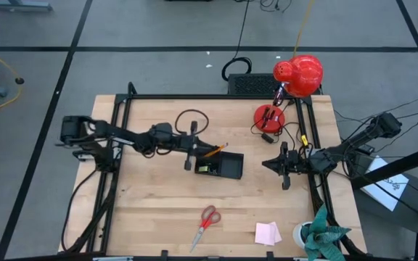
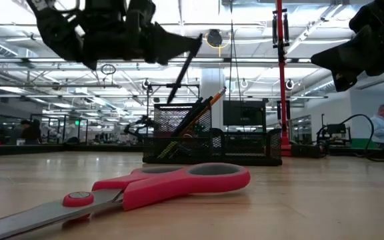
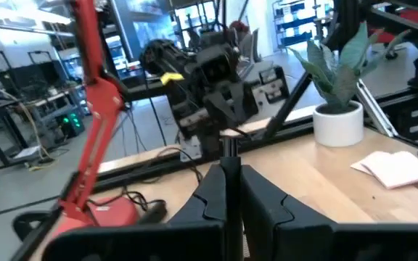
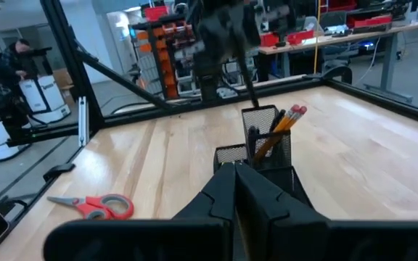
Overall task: Pick and place office supplies into organizer
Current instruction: Put the pen into the desk organizer
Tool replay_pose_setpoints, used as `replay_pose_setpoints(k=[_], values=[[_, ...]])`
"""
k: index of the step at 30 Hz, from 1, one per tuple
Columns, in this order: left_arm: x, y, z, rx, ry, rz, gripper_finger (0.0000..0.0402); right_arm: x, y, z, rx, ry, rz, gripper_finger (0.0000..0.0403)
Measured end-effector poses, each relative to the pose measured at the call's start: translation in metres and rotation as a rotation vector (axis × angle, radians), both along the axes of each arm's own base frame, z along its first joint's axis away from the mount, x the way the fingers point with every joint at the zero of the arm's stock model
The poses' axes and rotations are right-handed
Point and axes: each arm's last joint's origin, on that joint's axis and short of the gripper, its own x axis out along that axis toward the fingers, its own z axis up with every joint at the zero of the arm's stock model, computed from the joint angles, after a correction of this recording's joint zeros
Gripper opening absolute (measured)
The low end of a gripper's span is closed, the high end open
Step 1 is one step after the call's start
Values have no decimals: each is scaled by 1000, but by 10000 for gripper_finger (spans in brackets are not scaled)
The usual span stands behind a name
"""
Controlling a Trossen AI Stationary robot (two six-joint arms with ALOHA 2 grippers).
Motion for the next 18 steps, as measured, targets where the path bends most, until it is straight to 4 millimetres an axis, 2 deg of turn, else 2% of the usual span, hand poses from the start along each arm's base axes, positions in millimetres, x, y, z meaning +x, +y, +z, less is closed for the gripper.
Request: replay_pose_setpoints(k=[5,12,18], values=[[10,4,-26,-25,11,7,7,0,0,0,2,-4,2,4],[12,10,-31,-49,12,47,18,0,0,1,5,-9,3,4],[12,11,-38,-73,74,91,7,0,0,1,4,-8,3,4]])
